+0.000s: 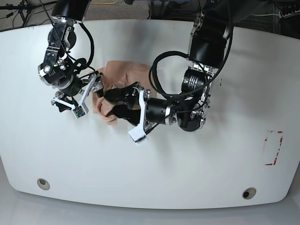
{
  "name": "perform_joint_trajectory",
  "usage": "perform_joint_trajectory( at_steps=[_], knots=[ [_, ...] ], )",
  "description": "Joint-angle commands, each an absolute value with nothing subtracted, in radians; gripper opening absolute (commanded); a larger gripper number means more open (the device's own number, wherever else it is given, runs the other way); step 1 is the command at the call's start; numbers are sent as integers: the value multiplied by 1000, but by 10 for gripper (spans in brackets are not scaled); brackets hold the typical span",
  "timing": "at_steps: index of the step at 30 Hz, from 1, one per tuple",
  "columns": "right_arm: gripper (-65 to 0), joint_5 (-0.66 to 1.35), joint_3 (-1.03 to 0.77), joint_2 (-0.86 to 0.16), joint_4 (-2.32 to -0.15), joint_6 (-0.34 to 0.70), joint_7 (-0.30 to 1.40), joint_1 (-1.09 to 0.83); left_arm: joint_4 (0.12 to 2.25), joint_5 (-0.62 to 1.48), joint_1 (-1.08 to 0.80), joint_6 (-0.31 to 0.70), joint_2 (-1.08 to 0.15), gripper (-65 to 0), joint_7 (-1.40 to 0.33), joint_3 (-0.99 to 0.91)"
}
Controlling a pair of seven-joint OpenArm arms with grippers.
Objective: Fold the T-shirt properly
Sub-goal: 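Press and flatten the folded bundle with both grippers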
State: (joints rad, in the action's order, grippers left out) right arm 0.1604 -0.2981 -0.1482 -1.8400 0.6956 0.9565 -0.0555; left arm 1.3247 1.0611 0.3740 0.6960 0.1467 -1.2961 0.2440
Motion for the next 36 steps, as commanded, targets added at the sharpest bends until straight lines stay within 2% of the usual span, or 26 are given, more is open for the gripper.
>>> perform_joint_trajectory(
  at_steps=[1, 10, 17, 29, 36],
  knots=[
    [-132, 168, -317, -193, -1911, 698, 990, -42, 1343, 1130, 423, 698, 157, -268, -1293, 240],
    [-132, 166, -321, -243, -1966, 698, 1020, -44, 1342, 1204, 486, 698, 157, -268, -1320, 237],
    [-132, 168, -392, -274, -1974, 698, 1020, -68, 1340, 1205, 506, 698, 153, -268, -1331, 128],
    [-132, 194, -429, -262, -2031, 698, 1066, -64, 1343, 1106, 467, 698, -87, -269, -1294, 56],
    [-133, 351, -435, -182, -2031, 698, 1104, -33, 1342, 1092, 398, 698, -197, -271, -1244, 33]
  ],
)
